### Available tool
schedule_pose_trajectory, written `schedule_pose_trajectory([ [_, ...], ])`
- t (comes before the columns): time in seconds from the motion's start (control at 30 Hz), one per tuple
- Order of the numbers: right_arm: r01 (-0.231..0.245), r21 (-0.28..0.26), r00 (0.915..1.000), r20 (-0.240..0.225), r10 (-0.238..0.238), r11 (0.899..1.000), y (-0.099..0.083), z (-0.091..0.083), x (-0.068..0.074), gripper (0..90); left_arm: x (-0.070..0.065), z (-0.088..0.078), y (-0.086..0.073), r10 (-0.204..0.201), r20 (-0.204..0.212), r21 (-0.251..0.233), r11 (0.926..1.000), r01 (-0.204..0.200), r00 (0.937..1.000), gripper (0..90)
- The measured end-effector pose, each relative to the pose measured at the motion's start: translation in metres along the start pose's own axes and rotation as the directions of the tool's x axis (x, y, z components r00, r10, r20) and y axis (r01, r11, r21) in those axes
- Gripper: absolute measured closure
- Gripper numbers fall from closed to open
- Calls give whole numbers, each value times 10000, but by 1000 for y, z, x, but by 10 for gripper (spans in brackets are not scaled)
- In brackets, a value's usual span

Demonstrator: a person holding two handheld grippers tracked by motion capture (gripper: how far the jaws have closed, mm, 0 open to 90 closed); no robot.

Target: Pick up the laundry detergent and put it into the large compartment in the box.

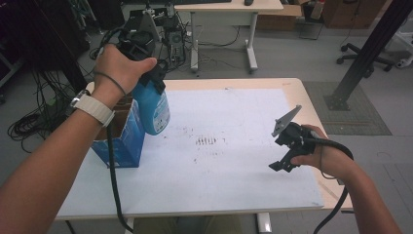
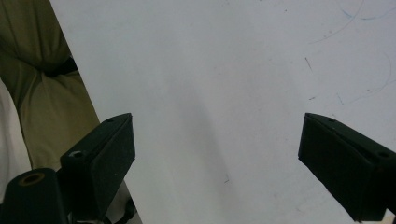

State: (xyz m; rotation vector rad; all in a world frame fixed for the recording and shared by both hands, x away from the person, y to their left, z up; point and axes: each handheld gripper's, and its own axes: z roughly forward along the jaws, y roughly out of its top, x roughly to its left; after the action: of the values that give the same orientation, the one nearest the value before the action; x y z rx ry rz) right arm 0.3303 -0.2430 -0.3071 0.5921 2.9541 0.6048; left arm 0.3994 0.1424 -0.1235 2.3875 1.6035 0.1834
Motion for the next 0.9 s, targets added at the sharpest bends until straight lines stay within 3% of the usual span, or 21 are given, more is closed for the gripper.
schedule_pose_trajectory([
  [0.37, 113, -37, 9999, -8, -114, 9999, 5, 1, 0, 110, 13, -21, -2, -523, -169, -213, 9984, 520, 9985, 374],
  [0.9, 104, -72, 9999, -10, -104, 9999, 5, 1, -2, 110, 30, -45, -4, -946, -327, -380, 9949, 934, 9950, 374],
])
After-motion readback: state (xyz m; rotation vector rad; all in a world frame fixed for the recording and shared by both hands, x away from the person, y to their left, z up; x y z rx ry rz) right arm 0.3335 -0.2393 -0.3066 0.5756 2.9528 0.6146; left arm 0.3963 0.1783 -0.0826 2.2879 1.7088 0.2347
